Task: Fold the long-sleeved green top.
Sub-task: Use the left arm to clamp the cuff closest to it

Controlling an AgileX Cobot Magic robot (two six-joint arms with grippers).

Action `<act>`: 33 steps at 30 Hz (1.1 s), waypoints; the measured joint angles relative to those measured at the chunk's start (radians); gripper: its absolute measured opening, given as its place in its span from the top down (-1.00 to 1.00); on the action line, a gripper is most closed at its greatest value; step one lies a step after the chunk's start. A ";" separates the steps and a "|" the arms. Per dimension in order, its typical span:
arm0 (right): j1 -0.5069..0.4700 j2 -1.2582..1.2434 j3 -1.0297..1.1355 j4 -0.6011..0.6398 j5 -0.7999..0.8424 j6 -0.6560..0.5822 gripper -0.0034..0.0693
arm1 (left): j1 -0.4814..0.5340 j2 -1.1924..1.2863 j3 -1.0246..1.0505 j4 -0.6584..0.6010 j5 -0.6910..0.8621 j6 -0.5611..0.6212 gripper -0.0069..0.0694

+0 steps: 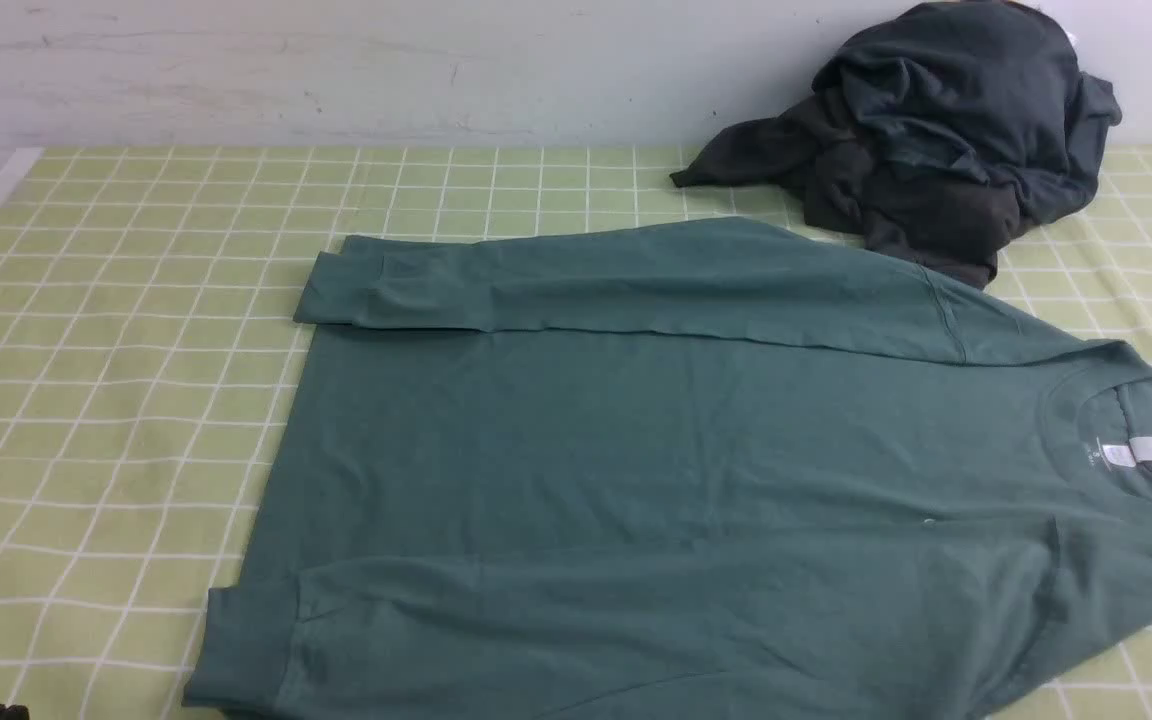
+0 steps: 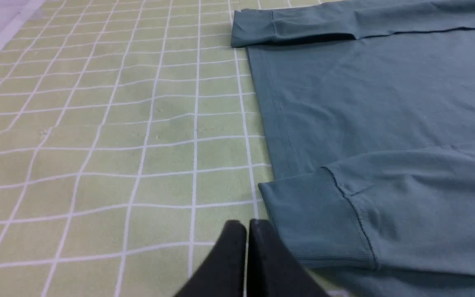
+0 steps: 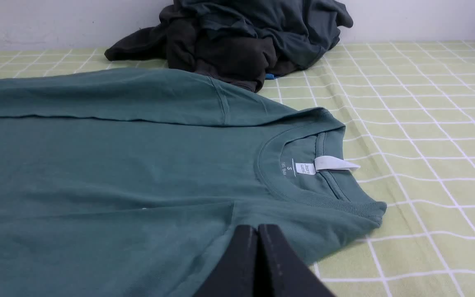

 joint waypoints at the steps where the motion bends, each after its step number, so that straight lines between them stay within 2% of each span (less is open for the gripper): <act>1: 0.000 0.000 0.000 0.000 0.000 0.000 0.94 | 0.000 0.000 0.000 0.000 0.000 0.000 0.83; 33: 0.000 0.000 0.000 0.000 0.000 0.000 0.94 | 0.000 0.000 0.003 0.000 -0.029 0.001 0.83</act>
